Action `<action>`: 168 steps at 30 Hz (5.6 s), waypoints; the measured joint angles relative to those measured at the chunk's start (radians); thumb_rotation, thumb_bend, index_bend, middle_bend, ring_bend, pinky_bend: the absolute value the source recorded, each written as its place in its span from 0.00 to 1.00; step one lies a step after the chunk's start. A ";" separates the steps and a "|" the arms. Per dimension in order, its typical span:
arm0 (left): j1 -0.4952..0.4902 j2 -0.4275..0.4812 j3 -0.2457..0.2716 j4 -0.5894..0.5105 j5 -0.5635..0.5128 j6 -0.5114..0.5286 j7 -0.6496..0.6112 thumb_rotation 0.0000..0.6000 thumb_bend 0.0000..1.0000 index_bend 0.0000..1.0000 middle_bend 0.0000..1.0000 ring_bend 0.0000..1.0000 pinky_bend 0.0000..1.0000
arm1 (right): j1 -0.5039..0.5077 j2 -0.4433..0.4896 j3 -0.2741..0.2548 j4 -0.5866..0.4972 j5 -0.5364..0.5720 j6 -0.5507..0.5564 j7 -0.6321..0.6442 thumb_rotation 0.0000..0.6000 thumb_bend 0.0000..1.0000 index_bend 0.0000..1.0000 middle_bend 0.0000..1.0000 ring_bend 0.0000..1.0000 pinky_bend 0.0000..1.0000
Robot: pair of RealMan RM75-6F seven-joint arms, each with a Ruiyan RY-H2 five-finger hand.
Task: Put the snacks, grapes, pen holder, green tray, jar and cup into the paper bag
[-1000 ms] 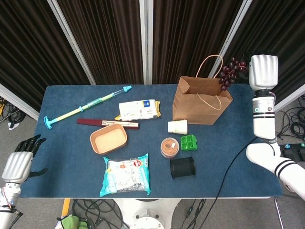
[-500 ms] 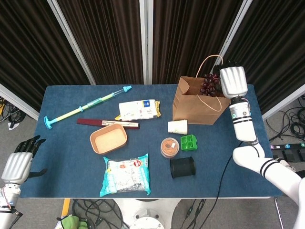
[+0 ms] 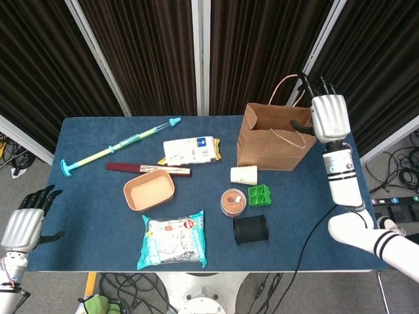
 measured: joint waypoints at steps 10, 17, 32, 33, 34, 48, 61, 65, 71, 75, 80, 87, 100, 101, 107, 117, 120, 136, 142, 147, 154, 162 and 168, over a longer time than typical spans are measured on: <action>0.002 0.006 0.001 -0.018 0.015 0.015 0.014 1.00 0.04 0.20 0.17 0.13 0.14 | -0.152 0.213 -0.119 -0.352 -0.376 0.138 0.389 1.00 0.04 0.27 0.43 0.25 0.39; 0.012 0.012 0.007 -0.032 0.021 0.030 0.021 1.00 0.04 0.20 0.17 0.13 0.14 | -0.177 0.287 -0.266 -0.459 -0.518 0.049 0.456 1.00 0.00 0.21 0.38 0.24 0.39; 0.024 -0.001 0.015 -0.012 0.022 0.033 -0.001 1.00 0.04 0.20 0.17 0.13 0.14 | -0.155 0.020 -0.380 -0.358 -0.378 -0.226 0.051 1.00 0.00 0.05 0.23 0.11 0.29; 0.025 -0.002 0.016 -0.010 0.022 0.033 -0.003 1.00 0.04 0.20 0.17 0.13 0.14 | -0.159 0.002 -0.386 -0.343 -0.373 -0.226 0.035 1.00 0.00 0.05 0.23 0.11 0.29; 0.025 -0.003 0.017 -0.008 0.022 0.033 -0.005 1.00 0.04 0.20 0.17 0.13 0.14 | -0.164 -0.014 -0.392 -0.329 -0.370 -0.224 0.020 1.00 0.00 0.05 0.23 0.11 0.29; 0.025 -0.014 0.019 0.011 0.030 0.029 -0.022 1.00 0.04 0.20 0.17 0.13 0.14 | -0.232 -0.130 -0.456 -0.204 -0.429 -0.122 -0.012 1.00 0.00 0.05 0.22 0.10 0.27; 0.030 -0.020 0.021 0.023 0.026 0.027 -0.037 1.00 0.04 0.20 0.17 0.13 0.14 | -0.239 -0.218 -0.476 -0.114 -0.461 -0.116 -0.100 1.00 0.00 0.06 0.23 0.10 0.26; 0.033 -0.021 0.023 0.025 0.028 0.029 -0.040 1.00 0.04 0.20 0.17 0.13 0.14 | -0.250 -0.250 -0.481 -0.071 -0.481 -0.086 -0.113 1.00 0.14 0.19 0.30 0.20 0.35; 0.033 -0.022 0.022 0.025 0.030 0.031 -0.038 1.00 0.04 0.20 0.17 0.13 0.14 | -0.264 -0.282 -0.485 -0.014 -0.514 -0.027 -0.081 1.00 0.27 0.44 0.42 0.32 0.49; 0.034 -0.020 0.022 0.022 0.031 0.032 -0.037 1.00 0.04 0.20 0.17 0.13 0.14 | -0.265 -0.280 -0.486 -0.009 -0.538 0.003 -0.043 1.00 0.27 0.47 0.44 0.33 0.50; 0.032 -0.016 0.020 0.019 0.029 0.029 -0.034 1.00 0.04 0.20 0.17 0.13 0.14 | -0.258 -0.230 -0.480 -0.053 -0.587 0.072 0.022 1.00 0.27 0.47 0.45 0.33 0.50; 0.028 -0.010 0.017 0.010 0.031 0.028 -0.026 1.00 0.04 0.20 0.17 0.13 0.14 | -0.250 -0.093 -0.413 -0.189 -0.627 0.206 0.056 1.00 0.27 0.47 0.45 0.33 0.50; 0.024 0.001 0.015 -0.009 0.032 0.027 -0.007 1.00 0.04 0.20 0.17 0.13 0.14 | -0.209 0.122 -0.143 -0.330 -0.484 0.310 0.138 1.00 0.27 0.47 0.46 0.32 0.50; 0.024 0.002 0.014 -0.011 0.032 0.028 -0.006 1.00 0.04 0.20 0.17 0.13 0.14 | -0.200 0.137 -0.125 -0.331 -0.446 0.290 0.134 1.00 0.27 0.47 0.46 0.32 0.50; 0.022 0.004 0.013 -0.018 0.029 0.024 -0.001 1.00 0.04 0.20 0.17 0.13 0.14 | -0.132 0.193 -0.054 -0.291 -0.255 0.106 0.108 1.00 0.27 0.47 0.46 0.32 0.49; 0.018 0.005 0.009 -0.019 0.010 0.011 0.001 1.00 0.04 0.20 0.17 0.13 0.14 | 0.014 0.166 -0.027 -0.039 -0.046 -0.185 0.008 1.00 0.27 0.44 0.45 0.29 0.43; 0.017 0.004 0.008 -0.018 0.007 0.006 0.002 1.00 0.04 0.20 0.17 0.13 0.14 | 0.057 0.133 -0.031 0.028 -0.002 -0.251 -0.021 1.00 0.27 0.42 0.44 0.27 0.41; 0.017 0.000 0.011 -0.011 -0.001 0.000 -0.002 1.00 0.04 0.20 0.17 0.13 0.14 | 0.126 0.067 -0.067 0.087 0.076 -0.373 -0.066 1.00 0.27 0.00 0.14 0.02 0.19; 0.015 -0.001 0.009 -0.012 0.000 -0.001 0.001 1.00 0.04 0.20 0.17 0.13 0.14 | 0.127 0.081 -0.072 0.066 0.085 -0.381 -0.063 1.00 0.25 0.00 0.10 0.00 0.16; 0.014 -0.001 0.009 -0.013 -0.001 -0.001 0.003 1.00 0.04 0.20 0.17 0.13 0.14 | 0.122 0.089 -0.071 0.047 0.083 -0.358 -0.062 1.00 0.12 0.00 0.10 0.00 0.14; 0.014 0.001 0.008 -0.015 -0.003 -0.002 0.006 1.00 0.04 0.20 0.17 0.13 0.14 | 0.072 0.100 -0.049 -0.035 -0.048 -0.183 0.102 1.00 0.04 0.03 0.27 0.12 0.28; 0.012 0.001 0.008 -0.021 0.005 0.002 0.012 1.00 0.04 0.20 0.17 0.13 0.14 | -0.061 0.158 -0.133 -0.210 -0.396 0.085 0.361 1.00 0.00 0.25 0.42 0.28 0.47; 0.015 0.006 0.010 -0.027 0.008 0.010 0.013 1.00 0.04 0.20 0.17 0.13 0.14 | -0.164 0.199 -0.281 -0.266 -0.588 0.212 0.457 1.00 0.00 0.31 0.45 0.30 0.50</action>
